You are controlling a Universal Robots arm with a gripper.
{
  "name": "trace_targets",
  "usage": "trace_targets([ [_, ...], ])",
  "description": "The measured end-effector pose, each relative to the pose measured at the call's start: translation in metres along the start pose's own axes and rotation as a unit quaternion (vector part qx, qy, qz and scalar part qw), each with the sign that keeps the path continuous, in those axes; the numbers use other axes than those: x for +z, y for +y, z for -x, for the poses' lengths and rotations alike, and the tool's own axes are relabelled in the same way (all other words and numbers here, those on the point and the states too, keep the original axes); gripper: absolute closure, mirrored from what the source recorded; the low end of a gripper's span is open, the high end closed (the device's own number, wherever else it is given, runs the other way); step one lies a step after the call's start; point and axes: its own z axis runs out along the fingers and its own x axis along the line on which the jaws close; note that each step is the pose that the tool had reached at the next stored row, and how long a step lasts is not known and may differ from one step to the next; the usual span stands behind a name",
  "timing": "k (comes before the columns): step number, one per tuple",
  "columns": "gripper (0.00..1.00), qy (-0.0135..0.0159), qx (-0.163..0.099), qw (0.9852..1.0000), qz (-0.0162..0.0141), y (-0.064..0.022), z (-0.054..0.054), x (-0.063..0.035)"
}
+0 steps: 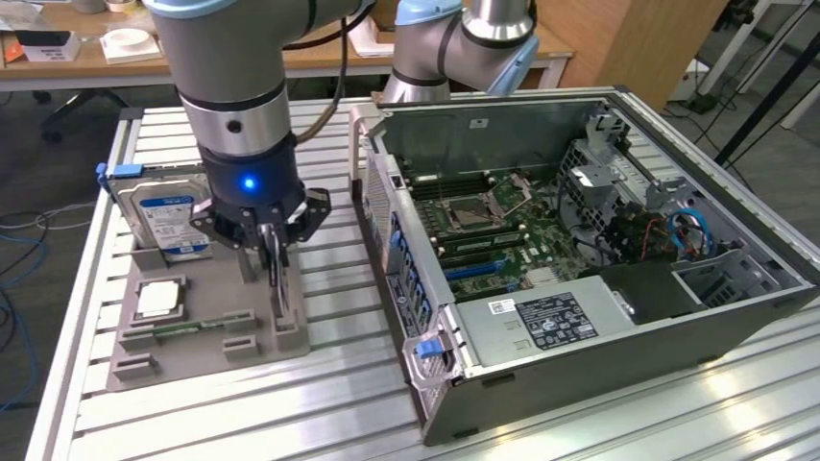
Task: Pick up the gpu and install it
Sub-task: 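Pick up the gpu and move the gpu toward the slot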
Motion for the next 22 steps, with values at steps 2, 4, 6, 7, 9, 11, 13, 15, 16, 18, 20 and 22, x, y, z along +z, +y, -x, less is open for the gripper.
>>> trace_targets([
  [2, 0.74, 0.0, 0.0, 1.0, 0.0, 0.0001, 0.0, -0.0014],
  [4, 0.74, 0.0, 0.0, 1.0, 0.0, 0.0002, 0.0, -0.0029],
  [6, 0.74, 0.0, 0.0, 1.0, 0.0, 0.0002, 0.0, -0.0043],
  [7, 0.74, 0.0, 0.0, 1.0, 0.0, 0.0003, 0.0, -0.0051],
  [9, 0.74, 0.0, 0.0, 1.0, 0.0, 0.0003, 0.0, -0.0067],
  [11, 0.74, 0.0, 0.0, 1.0, 0.0, 0.0004, 0.0, -0.0082],
  [13, 0.74, 0.0, 0.0, 1.0, 0.0, 0.0006, 0.0, -0.0116],
  [15, 0.74, 0.0, 0.0, 1.0, 0.0, 0.0009, 0.0, -0.0176],
  [16, 0.74, 0.0, 0.0, 1.0, 0.0, 0.0009, 0.0, -0.0192],
  [18, 0.74, 0.0, 0.0, 1.0, 0.0, 0.001, 0.0, -0.0207],
  [20, 0.74, 0.0, 0.0, 1.0, 0.0, 0.0011, 0.001, -0.0223],
  [22, 0.74, 0.0, 0.0, 1.0, 0.0, 0.0012, 0.001, -0.0239],
])
